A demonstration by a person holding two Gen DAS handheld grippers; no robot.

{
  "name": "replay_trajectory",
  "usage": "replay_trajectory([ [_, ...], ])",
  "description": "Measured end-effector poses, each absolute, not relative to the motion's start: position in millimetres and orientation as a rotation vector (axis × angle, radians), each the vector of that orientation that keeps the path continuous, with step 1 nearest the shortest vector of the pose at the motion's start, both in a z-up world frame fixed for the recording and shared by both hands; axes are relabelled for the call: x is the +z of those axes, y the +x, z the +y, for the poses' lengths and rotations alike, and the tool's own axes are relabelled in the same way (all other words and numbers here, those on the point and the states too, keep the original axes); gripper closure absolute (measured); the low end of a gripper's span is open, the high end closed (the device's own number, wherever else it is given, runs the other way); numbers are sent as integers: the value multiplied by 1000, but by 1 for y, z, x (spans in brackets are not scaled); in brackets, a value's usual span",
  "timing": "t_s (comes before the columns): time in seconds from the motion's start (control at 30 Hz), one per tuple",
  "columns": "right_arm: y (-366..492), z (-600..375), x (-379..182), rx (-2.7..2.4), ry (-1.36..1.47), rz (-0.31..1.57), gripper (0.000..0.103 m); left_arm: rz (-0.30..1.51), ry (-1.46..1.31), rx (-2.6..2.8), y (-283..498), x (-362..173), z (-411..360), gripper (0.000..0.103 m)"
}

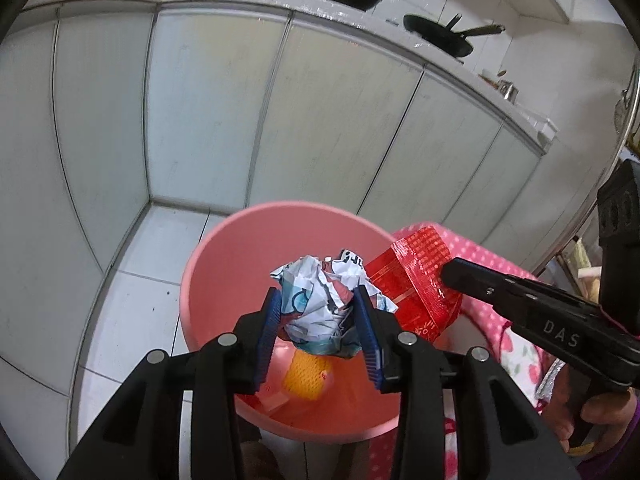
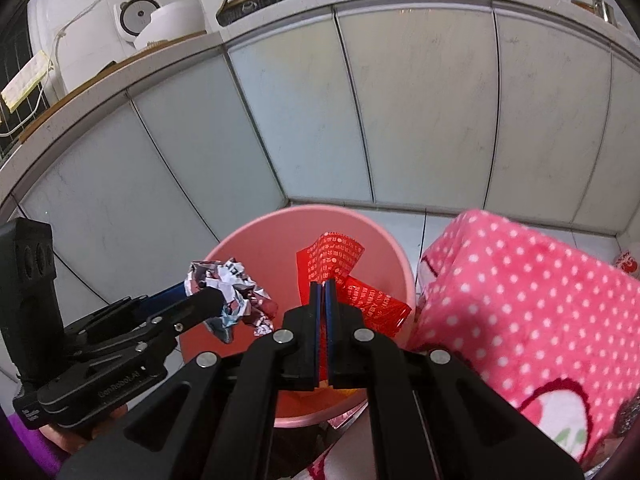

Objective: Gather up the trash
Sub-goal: 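Carry both items over the pink bucket and open both tools to drop them, then move both tools back over the table toward the remaining trash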

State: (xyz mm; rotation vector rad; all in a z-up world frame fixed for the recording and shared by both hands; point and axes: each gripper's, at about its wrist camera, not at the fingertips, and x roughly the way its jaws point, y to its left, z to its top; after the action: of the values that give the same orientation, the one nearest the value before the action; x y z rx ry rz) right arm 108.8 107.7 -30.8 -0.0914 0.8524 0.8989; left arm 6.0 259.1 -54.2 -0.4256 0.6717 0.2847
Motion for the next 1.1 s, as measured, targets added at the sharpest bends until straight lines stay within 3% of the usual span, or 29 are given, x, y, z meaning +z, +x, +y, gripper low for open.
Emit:
replay_trajectory([
  [0.17,111,111,-42,886,-101,917,100,711,-445,293,9,-63,260,62],
  [0.23,113,112,-46,883,-99,942,100,720,-457,296,10,-64,261,57],
  [0.43,112,113,-51,901,-91,980,99,708,-460,300,7,-55,260,56],
  [0.6,105,107,-40,908,-87,954,86,687,-460,305,-3,-46,259,56],
  [1.1,66,32,19,887,-11,794,85,578,-414,287,-35,8,231,56],
])
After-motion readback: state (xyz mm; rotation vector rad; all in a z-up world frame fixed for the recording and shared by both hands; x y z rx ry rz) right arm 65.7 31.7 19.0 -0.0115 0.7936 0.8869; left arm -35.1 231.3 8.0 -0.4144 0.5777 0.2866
